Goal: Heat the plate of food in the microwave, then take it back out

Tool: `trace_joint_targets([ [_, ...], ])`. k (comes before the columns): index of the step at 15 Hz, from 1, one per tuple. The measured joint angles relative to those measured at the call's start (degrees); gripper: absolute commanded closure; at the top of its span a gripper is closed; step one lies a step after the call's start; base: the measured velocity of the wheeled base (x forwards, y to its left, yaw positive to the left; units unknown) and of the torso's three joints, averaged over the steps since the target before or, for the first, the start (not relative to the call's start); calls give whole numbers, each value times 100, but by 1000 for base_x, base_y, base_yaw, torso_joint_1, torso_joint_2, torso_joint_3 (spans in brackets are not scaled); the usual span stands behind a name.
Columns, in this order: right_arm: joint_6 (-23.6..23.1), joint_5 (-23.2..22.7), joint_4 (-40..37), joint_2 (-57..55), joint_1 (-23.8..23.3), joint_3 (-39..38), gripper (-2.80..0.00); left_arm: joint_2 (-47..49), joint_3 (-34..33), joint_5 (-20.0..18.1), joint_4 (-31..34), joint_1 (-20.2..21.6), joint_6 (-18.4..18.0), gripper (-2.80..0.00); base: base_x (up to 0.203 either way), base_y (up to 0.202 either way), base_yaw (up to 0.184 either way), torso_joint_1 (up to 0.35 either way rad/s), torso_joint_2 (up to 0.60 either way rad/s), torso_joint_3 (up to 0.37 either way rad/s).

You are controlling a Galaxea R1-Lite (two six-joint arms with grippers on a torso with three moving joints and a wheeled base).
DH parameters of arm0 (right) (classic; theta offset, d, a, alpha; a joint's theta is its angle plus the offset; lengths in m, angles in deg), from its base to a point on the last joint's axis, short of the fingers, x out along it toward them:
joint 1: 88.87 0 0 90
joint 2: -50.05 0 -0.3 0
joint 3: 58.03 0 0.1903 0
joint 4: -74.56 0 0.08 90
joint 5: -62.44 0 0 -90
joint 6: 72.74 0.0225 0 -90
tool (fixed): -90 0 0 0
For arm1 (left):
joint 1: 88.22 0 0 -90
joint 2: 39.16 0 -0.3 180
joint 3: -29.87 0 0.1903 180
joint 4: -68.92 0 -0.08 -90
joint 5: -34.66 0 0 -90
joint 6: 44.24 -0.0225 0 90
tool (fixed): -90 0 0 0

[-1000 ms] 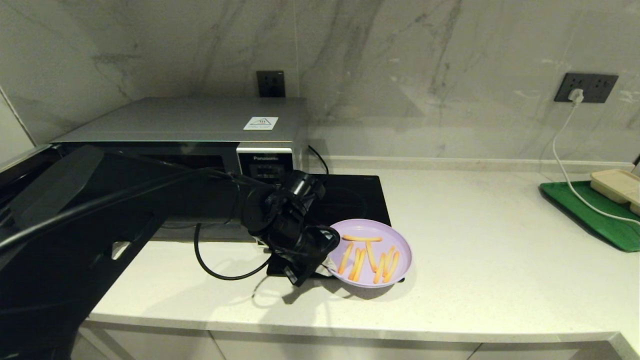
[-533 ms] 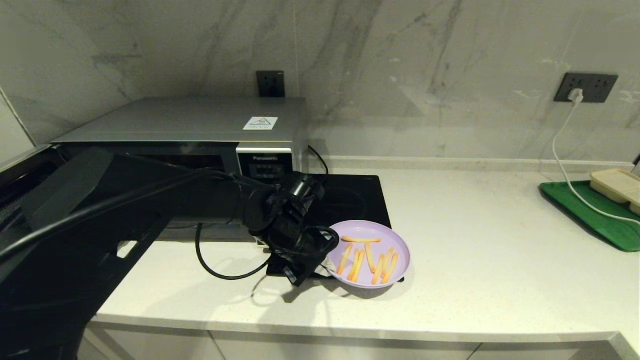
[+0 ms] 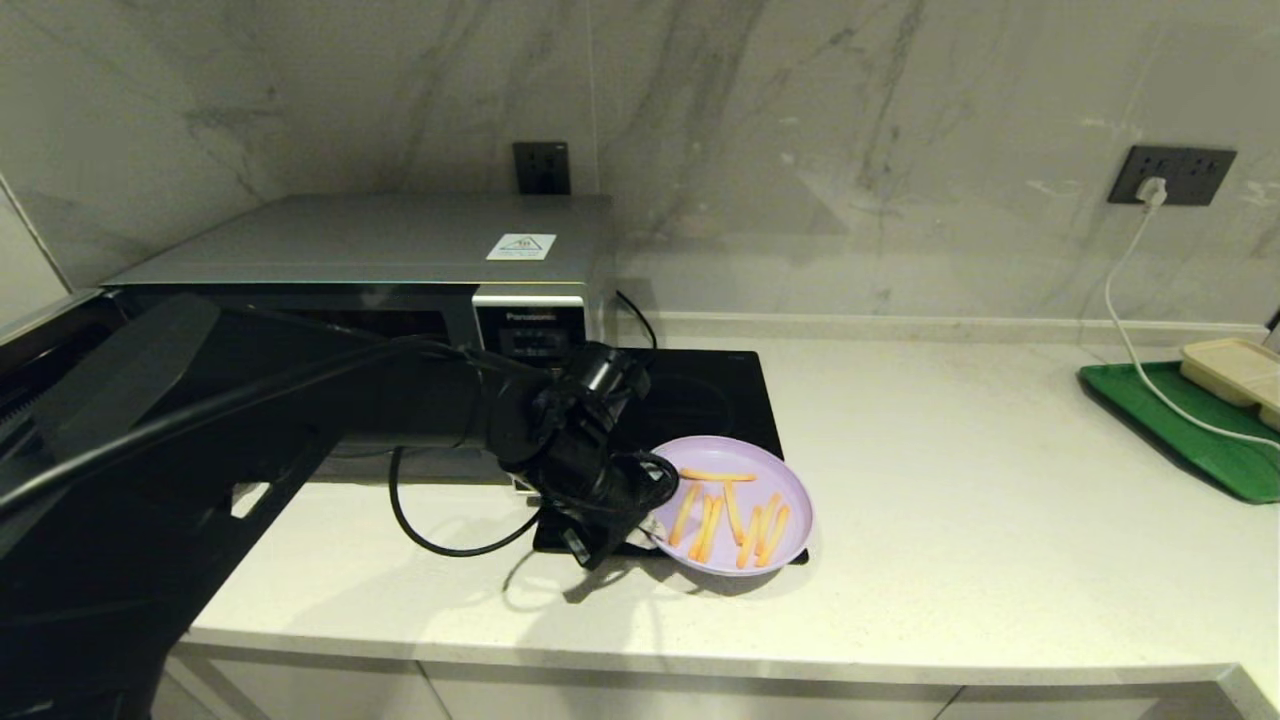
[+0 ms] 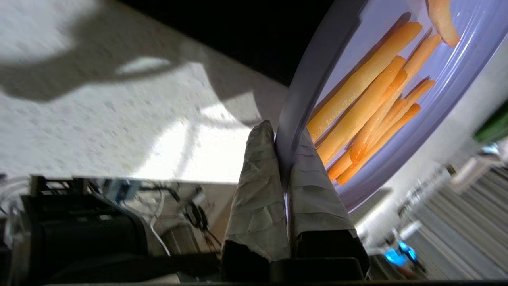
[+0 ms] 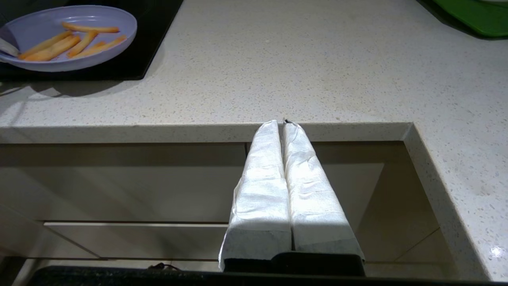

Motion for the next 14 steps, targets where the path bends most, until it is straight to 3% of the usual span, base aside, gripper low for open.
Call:
trace_joint_targets([
  [3,0,-2,0,0,-2,1,0,84,24,400,10,-30,-77,0,0,0,0,0,0,0],
  [14,0,0,-2,0,-2,0,0,377,413,412,223,-136,-234,0,0,0,0,0,0,0],
])
